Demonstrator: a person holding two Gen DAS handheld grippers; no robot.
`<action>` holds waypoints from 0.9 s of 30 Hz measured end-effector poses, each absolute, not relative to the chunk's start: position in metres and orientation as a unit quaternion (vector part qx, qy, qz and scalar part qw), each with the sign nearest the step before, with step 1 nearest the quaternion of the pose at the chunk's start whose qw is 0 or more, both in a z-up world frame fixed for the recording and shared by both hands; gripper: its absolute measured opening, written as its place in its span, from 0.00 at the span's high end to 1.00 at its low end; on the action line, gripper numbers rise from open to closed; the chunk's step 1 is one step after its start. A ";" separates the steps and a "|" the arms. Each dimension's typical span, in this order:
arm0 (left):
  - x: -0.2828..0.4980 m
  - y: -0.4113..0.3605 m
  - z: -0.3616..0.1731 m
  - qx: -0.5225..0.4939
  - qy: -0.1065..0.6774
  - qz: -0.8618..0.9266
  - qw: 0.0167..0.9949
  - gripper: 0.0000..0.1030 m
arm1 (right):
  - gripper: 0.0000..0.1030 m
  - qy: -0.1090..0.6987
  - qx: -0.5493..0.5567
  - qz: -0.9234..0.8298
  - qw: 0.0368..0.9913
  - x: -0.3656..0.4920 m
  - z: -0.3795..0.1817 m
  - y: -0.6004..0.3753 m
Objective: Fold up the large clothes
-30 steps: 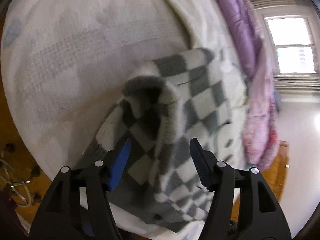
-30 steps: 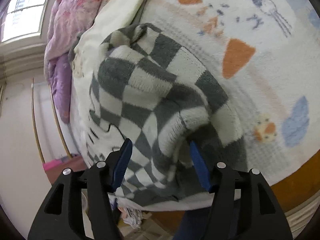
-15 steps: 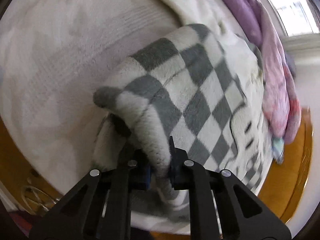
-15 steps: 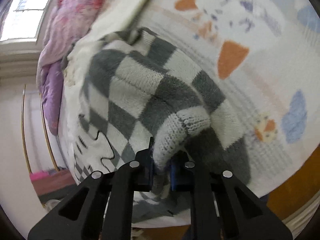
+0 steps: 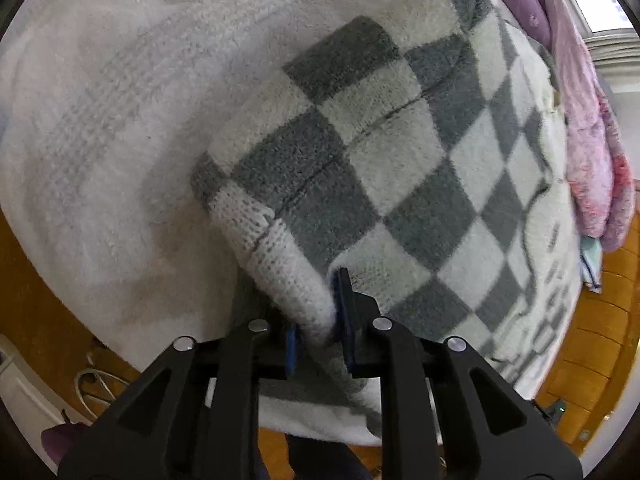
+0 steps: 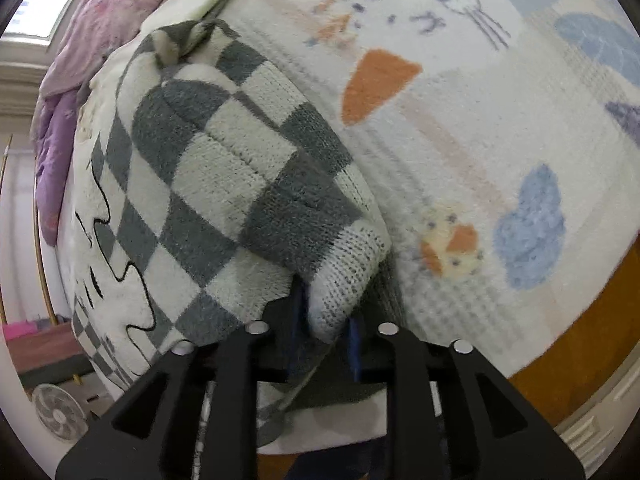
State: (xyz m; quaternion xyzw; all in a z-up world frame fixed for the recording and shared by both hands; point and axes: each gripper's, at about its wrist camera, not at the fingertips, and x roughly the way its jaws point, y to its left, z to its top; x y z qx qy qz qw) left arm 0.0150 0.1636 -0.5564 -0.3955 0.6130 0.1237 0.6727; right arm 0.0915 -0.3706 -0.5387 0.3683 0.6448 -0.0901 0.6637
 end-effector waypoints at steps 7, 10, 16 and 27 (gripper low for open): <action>-0.010 0.181 -0.501 -0.376 0.607 0.104 0.693 0.51 | 0.75 0.663 0.234 -0.066 0.708 0.112 -0.469 -0.359; 0.001 0.187 -0.477 -0.340 0.586 0.116 0.726 0.51 | 0.88 0.643 0.194 -0.011 0.741 0.149 -0.456 -0.337; 0.074 0.186 -0.466 -0.288 0.553 0.113 0.774 0.51 | 0.96 0.604 0.138 0.051 0.784 0.232 -0.463 -0.302; 0.132 0.176 -0.550 -0.258 0.605 0.152 0.738 0.42 | 1.00 0.666 0.055 -0.003 0.744 0.281 -0.551 -0.322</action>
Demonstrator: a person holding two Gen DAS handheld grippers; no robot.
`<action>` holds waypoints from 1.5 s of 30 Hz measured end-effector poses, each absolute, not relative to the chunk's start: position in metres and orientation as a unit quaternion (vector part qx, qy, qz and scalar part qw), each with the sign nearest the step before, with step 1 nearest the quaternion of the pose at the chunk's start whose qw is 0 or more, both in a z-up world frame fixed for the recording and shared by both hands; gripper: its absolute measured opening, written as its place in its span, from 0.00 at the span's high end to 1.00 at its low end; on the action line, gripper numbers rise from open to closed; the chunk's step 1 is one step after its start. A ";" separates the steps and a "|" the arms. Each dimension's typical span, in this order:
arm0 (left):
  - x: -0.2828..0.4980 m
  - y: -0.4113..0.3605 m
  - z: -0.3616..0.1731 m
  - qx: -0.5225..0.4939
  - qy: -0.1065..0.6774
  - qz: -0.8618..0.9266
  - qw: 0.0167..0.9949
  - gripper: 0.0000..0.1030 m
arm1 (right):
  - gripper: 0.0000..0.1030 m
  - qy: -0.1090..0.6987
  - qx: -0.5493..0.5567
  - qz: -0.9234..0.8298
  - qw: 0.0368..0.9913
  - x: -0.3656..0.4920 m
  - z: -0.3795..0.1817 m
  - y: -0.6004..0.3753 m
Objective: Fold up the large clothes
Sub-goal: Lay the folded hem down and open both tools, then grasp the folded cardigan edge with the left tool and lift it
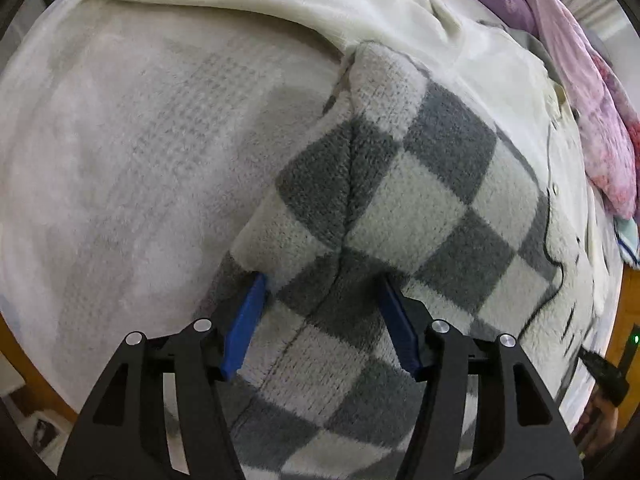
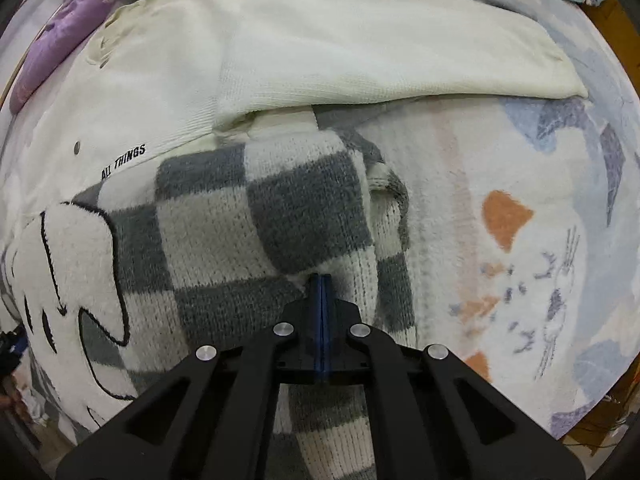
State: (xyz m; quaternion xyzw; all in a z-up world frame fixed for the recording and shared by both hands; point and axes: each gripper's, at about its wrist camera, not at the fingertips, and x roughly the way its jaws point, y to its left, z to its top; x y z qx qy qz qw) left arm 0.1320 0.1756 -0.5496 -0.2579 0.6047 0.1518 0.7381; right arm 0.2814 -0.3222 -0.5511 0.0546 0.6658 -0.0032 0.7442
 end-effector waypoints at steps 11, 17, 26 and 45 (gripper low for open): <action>0.058 0.196 -0.512 -0.356 0.555 0.157 0.735 0.40 | 0.96 0.618 0.026 0.160 0.769 0.272 -0.463 -0.165; 0.009 0.202 -0.515 -0.396 0.551 0.177 0.713 0.37 | 0.96 0.610 -0.050 0.195 0.767 0.281 -0.497 -0.078; -0.038 0.203 -0.543 -0.484 0.546 0.155 0.666 0.37 | 1.00 0.673 0.027 0.149 0.724 0.293 -0.537 -0.097; -0.036 0.185 -0.576 -0.514 0.580 0.088 0.626 0.36 | 1.00 0.722 0.109 0.095 0.677 0.155 -0.552 -0.128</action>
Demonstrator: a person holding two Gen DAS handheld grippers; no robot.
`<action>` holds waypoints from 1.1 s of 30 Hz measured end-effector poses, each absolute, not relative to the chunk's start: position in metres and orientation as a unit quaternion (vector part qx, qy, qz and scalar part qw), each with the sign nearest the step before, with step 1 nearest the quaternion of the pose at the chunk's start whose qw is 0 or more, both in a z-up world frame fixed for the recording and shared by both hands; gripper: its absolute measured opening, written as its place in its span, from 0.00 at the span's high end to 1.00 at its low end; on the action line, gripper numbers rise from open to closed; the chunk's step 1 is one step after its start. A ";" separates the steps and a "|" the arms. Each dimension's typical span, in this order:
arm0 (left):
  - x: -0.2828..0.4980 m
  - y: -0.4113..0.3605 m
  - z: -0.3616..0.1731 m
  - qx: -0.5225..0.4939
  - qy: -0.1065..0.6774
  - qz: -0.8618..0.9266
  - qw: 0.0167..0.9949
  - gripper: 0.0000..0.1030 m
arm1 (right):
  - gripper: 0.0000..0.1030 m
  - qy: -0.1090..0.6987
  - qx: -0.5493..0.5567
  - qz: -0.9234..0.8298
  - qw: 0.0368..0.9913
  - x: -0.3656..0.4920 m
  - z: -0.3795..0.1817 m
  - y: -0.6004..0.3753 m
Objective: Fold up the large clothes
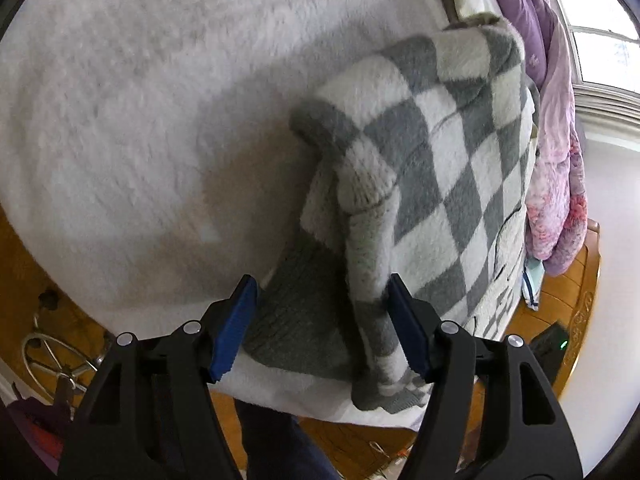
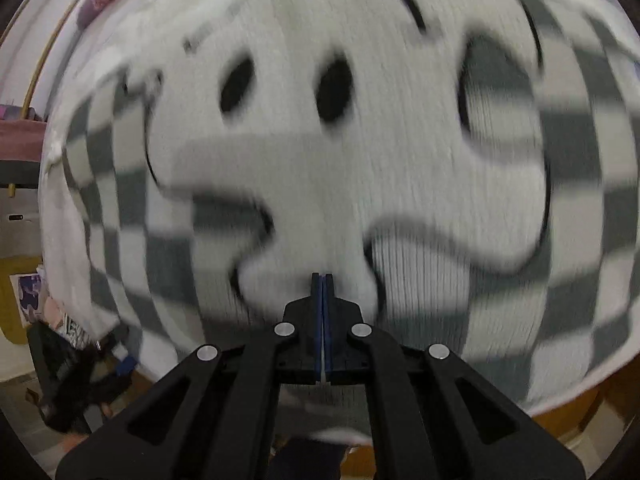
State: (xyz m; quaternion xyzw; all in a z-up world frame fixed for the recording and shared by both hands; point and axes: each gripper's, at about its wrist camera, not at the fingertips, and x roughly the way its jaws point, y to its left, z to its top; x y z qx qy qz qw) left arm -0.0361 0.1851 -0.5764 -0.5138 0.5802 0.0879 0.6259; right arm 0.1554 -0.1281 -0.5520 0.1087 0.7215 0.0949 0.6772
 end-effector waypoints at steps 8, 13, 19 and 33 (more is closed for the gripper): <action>-0.035 0.179 -0.592 -0.526 0.585 0.099 0.610 0.36 | 1.00 0.722 0.118 0.101 0.675 0.158 -0.573 -0.129; -0.030 0.178 -0.582 -0.503 0.588 0.093 0.627 0.53 | 0.97 0.714 0.131 0.111 0.679 0.131 -0.554 -0.137; -0.032 0.177 -0.540 -0.490 0.560 0.070 0.664 0.77 | 0.76 0.614 0.087 0.217 0.754 0.108 -0.501 -0.108; -0.016 0.171 -0.491 -0.525 0.530 0.025 0.665 0.92 | 0.33 0.475 -0.107 0.407 0.773 0.048 -0.487 0.018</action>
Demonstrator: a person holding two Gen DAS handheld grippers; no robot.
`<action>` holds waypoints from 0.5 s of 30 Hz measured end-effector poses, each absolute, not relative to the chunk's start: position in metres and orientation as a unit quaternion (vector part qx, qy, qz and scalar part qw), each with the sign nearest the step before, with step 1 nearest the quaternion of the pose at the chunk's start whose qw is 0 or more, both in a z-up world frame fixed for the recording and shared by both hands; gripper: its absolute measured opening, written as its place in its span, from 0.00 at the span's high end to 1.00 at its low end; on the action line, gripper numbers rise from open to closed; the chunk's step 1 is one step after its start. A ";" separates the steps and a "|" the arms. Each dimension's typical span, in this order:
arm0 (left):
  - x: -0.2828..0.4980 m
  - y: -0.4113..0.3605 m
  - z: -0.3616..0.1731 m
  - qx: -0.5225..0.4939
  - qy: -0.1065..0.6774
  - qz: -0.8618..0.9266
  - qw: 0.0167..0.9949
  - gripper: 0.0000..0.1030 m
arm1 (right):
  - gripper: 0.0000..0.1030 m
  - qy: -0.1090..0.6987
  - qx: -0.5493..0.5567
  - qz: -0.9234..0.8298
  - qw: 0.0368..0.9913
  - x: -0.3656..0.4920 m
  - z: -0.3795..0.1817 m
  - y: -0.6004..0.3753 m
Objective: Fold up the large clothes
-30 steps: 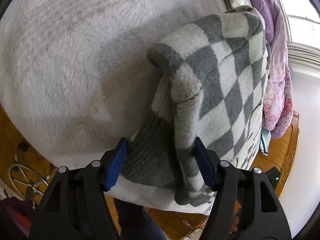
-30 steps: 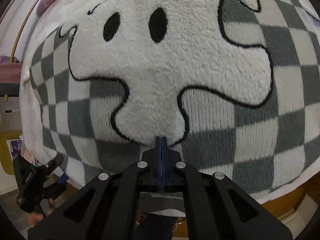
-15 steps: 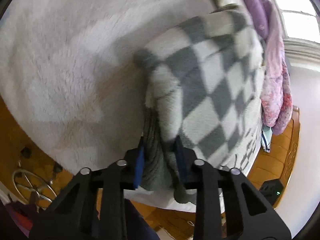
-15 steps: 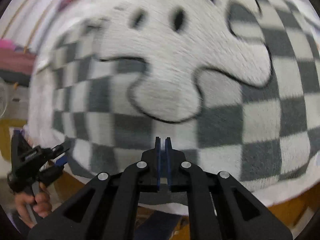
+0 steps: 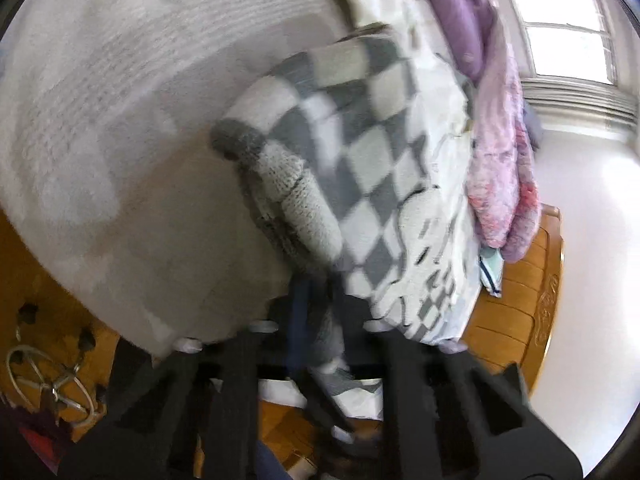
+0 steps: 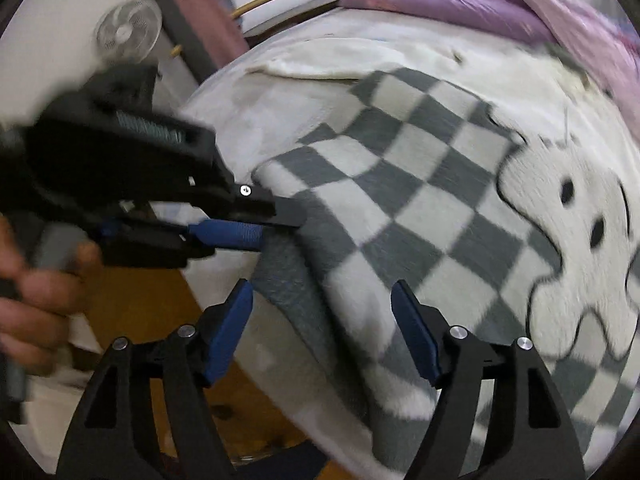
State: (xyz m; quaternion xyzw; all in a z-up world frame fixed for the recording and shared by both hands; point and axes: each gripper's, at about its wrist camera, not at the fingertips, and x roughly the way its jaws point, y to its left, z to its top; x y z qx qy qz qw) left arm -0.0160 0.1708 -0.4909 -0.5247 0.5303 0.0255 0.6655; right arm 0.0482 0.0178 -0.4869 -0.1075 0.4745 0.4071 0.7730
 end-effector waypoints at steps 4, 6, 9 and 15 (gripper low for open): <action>-0.008 0.166 -0.496 -0.494 0.551 0.034 0.672 0.92 | 0.32 0.474 -0.158 0.389 0.774 0.055 -0.516 0.046; -0.008 0.166 -0.503 -0.499 0.554 0.039 0.665 0.92 | 0.37 0.481 -0.168 0.378 0.773 0.064 -0.530 0.056; -0.010 0.170 -0.502 -0.498 0.550 0.044 0.669 0.92 | 0.66 0.488 -0.152 0.380 0.771 0.075 -0.533 0.055; -0.012 0.182 -0.471 -0.505 0.500 0.023 0.703 0.57 | 0.83 0.521 -0.047 0.391 0.758 0.092 -0.511 0.026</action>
